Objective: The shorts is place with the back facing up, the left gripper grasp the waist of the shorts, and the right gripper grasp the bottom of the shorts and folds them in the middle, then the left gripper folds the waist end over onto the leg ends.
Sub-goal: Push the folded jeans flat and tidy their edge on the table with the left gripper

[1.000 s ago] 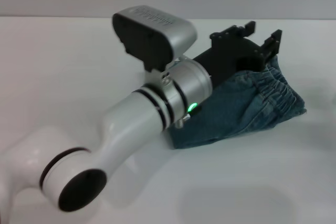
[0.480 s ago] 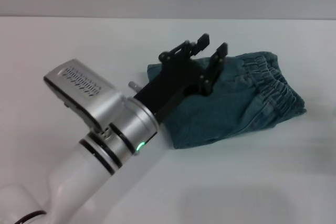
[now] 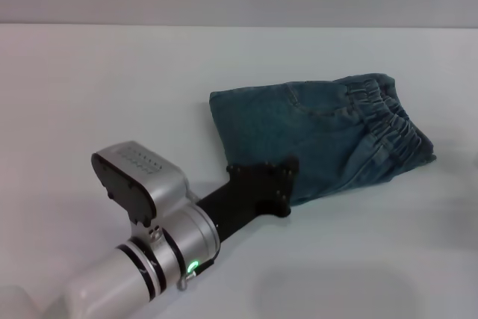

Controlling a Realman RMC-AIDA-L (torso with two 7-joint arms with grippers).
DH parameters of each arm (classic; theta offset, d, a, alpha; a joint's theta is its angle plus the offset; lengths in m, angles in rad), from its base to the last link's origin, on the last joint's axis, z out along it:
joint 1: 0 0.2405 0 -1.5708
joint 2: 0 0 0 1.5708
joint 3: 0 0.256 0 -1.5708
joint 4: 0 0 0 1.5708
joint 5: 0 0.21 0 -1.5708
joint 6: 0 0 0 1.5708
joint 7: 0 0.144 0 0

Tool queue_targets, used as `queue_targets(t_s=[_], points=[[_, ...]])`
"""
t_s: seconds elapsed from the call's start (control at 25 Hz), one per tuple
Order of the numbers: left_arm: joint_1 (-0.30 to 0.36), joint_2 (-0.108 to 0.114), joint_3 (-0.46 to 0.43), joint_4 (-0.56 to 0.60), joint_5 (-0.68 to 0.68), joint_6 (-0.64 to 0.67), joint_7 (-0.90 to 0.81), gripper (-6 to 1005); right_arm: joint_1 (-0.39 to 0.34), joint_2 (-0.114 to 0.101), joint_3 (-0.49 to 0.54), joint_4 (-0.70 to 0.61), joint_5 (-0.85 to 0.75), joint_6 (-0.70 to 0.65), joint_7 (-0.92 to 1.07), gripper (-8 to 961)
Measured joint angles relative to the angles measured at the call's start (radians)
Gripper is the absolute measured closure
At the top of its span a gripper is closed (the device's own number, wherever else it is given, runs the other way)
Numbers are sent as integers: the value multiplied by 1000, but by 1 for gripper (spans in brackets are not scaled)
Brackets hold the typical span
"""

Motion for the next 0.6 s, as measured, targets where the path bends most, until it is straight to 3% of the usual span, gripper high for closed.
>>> queue_targets(t_s=[0.2, 0.6], points=[[-8, 0, 11, 10, 2, -49, -44, 1005, 12, 0, 0, 0, 0, -5, 0, 954], [-71, -1, -29, 82, 0, -133, -93, 993, 21, 0, 1, 0, 7, -5, 0, 955]])
